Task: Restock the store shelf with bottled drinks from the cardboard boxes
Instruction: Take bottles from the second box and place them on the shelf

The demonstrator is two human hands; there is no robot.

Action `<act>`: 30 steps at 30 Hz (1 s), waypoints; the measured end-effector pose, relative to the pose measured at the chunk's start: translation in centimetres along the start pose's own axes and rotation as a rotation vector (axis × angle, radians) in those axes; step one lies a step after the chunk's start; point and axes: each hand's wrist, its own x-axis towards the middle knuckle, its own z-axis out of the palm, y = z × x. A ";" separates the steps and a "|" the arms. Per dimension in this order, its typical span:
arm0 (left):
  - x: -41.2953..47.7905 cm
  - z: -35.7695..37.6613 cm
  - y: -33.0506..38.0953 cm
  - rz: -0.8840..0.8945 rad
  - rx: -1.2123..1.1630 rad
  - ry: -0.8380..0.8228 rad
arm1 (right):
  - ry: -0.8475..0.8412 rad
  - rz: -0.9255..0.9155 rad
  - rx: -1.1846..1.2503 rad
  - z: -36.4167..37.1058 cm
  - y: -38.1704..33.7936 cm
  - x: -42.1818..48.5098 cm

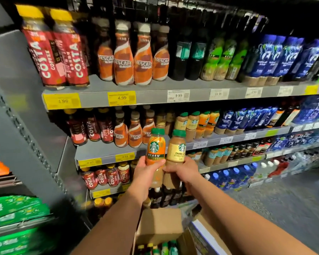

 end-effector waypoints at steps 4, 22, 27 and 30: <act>2.9 0.7 -0.2 0.008 0.013 0.006 | 0.076 -0.051 -0.126 -0.3 -0.9 3.6; 10.3 3.4 0.7 0.256 0.026 0.236 | 0.070 -0.240 -0.299 0.7 -3.4 14.7; 11.3 3.1 0.0 0.281 0.044 0.276 | 0.092 -0.273 -0.285 1.7 -2.7 16.6; 11.5 2.5 -0.4 0.283 0.053 0.273 | 0.113 -0.269 -0.276 2.1 -2.1 17.4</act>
